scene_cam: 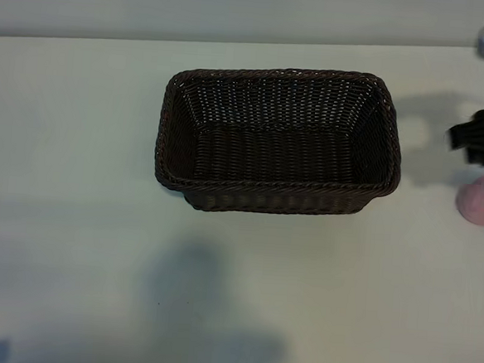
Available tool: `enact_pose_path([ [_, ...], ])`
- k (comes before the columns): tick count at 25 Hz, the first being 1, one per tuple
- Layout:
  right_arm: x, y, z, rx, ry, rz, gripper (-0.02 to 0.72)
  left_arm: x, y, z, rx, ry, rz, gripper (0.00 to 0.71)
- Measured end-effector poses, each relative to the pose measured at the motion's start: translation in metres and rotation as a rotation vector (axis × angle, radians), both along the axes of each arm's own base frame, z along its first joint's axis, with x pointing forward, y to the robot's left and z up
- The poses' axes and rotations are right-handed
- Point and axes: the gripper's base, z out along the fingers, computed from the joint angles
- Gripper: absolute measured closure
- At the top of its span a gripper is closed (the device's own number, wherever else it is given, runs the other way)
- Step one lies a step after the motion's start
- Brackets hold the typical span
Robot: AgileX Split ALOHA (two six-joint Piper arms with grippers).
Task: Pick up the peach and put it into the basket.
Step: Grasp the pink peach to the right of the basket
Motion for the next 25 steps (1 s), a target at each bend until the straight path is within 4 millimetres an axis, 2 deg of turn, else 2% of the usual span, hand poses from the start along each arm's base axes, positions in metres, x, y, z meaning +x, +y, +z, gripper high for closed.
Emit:
enact_pose_path([
  [3, 0.003, -0.020, -0.005, 0.000, 0.013, -0.069, 0.108, 0.000, 0.000, 0.000, 0.000, 0.000, -0.005, 0.115],
  [7, 0.012, -0.031, -0.025, 0.033, 0.080, -0.118, 0.108, 0.000, 0.000, 0.000, -0.001, 0.000, -0.004, 0.115],
  [14, 0.030, -0.031, -0.059, 0.059, 0.138, -0.128, 0.108, 0.000, 0.000, 0.000, 0.000, 0.000, -0.005, 0.116],
  [25, 0.045, -0.033, -0.097, 0.083, 0.189, -0.228, 0.108, 0.000, 0.000, 0.000, 0.000, 0.000, -0.005, 0.116],
])
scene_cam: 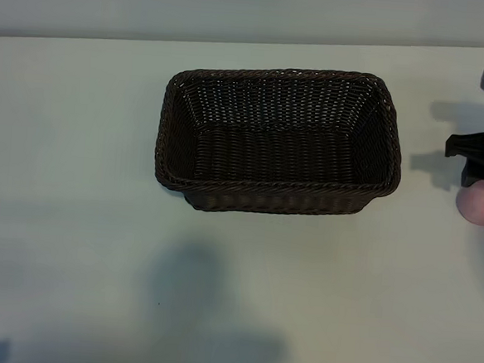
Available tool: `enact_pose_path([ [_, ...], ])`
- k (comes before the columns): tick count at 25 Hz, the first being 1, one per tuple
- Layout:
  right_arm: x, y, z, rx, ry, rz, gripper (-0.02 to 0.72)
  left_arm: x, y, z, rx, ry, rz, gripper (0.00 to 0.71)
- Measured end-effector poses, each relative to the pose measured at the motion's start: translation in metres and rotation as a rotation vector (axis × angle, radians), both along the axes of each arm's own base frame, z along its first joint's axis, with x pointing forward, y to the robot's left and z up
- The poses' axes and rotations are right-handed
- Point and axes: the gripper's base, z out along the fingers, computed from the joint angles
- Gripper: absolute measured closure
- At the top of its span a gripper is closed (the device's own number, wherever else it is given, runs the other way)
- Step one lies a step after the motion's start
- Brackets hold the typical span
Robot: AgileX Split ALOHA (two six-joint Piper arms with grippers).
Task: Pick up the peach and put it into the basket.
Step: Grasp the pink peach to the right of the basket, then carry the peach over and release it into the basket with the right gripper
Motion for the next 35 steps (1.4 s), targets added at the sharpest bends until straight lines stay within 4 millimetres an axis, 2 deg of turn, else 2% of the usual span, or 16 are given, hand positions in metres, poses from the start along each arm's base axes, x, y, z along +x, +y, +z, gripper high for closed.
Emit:
enact_pose_path([
  [10, 0.007, -0.001, -0.039, 0.004, 0.078, -0.024, 0.120, 0.000, 0.000, 0.000, 0.000, 0.000, 0.000, 0.116],
  [14, 0.008, -0.003, -0.046, -0.013, 0.095, -0.033, 0.231, 0.000, 0.000, 0.000, 0.000, 0.000, 0.000, 0.116],
  [16, 0.009, -0.004, -0.048, -0.025, 0.098, -0.042, 0.336, 0.000, 0.000, 0.000, 0.001, 0.000, 0.000, 0.116],
  [20, 0.011, -0.006, -0.047, -0.037, 0.095, -0.047, 0.564, 0.000, 0.000, 0.000, 0.001, 0.000, 0.000, 0.116],
  [22, 0.010, -0.006, -0.047, -0.038, 0.096, -0.050, 0.625, 0.000, 0.000, 0.000, 0.002, 0.000, -0.001, 0.116],
  [29, 0.009, -0.006, -0.039, -0.041, 0.087, -0.050, 0.655, 0.000, 0.000, 0.000, 0.002, 0.000, -0.002, 0.116],
  [33, 0.006, -0.006, -0.017, -0.047, 0.033, -0.046, 0.655, 0.000, 0.000, 0.000, 0.002, 0.000, -0.002, 0.116],
  [35, 0.004, -0.006, 0.001, -0.051, -0.018, -0.043, 0.655, 0.000, 0.000, 0.000, 0.002, 0.000, -0.002, 0.116],
])
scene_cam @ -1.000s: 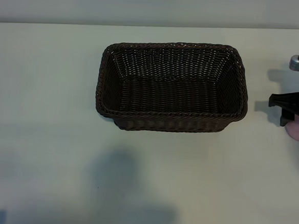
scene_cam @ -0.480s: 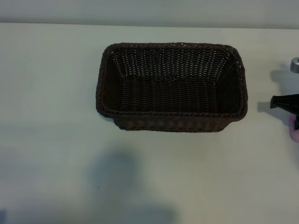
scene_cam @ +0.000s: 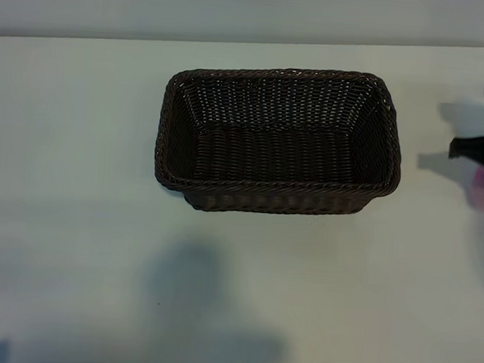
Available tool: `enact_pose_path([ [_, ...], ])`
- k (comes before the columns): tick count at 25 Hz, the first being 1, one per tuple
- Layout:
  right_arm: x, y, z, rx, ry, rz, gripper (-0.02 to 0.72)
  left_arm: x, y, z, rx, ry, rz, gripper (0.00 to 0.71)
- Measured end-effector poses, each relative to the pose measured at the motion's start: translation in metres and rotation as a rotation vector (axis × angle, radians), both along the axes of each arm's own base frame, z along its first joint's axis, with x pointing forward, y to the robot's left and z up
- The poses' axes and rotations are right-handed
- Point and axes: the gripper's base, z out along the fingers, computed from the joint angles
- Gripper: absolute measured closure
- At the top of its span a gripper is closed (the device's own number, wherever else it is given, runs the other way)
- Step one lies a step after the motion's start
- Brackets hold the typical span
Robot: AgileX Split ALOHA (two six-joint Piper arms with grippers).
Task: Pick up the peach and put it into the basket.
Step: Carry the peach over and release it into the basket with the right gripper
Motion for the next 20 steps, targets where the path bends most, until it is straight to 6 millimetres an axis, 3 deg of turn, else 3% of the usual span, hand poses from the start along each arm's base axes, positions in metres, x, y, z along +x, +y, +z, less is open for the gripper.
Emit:
enact_pose_path([
  [10, -0.029, 0.001, 0.079, -0.032, -0.154, 0.034, 0.655, 0.000, 0.000, 0.000, 0.000, 0.000, 0.000, 0.117],
  [20, -0.021, 0.009, 0.124, 0.032, -0.195, 0.106, 0.655, 0.000, 0.000, 0.000, -0.001, 0.000, 0.000, 0.117],
])
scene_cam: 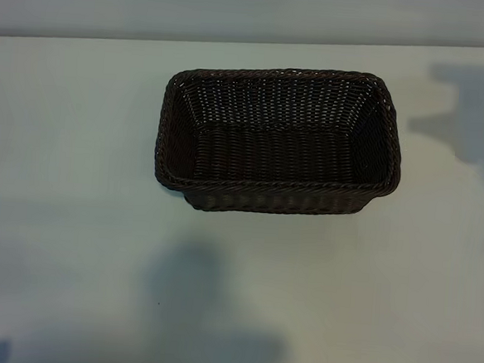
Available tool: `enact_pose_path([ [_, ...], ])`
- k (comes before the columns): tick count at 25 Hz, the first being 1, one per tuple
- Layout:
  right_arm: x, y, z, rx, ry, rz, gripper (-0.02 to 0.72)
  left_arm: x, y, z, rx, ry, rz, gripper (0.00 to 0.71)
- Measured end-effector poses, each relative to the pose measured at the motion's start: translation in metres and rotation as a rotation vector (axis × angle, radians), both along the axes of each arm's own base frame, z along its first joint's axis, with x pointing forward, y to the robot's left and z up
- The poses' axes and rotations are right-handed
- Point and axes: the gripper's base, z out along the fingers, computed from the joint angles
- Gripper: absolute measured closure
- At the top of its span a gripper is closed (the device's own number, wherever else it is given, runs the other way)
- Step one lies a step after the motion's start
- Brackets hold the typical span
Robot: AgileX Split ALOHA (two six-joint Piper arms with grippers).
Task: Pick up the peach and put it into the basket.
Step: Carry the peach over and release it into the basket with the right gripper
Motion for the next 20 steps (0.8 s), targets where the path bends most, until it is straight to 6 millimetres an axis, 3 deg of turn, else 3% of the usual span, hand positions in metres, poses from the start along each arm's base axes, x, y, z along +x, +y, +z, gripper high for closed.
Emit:
enact_pose_path([
  [4, 0.002, 0.014, 0.009, 0.020, -0.003, 0.069, 0.655, 0.000, 0.000, 0.000, 0.000, 0.000, 0.000, 0.117],
  [13, 0.002, 0.081, 0.027, 0.033, -0.063, 0.283, 0.655, 0.000, 0.000, 0.000, -0.002, 0.000, 0.001, 0.117],
  [20, 0.010, 0.127, 0.019, 0.036, -0.042, 0.414, 0.656, 0.000, 0.000, 0.000, -0.002, 0.000, 0.001, 0.117],
])
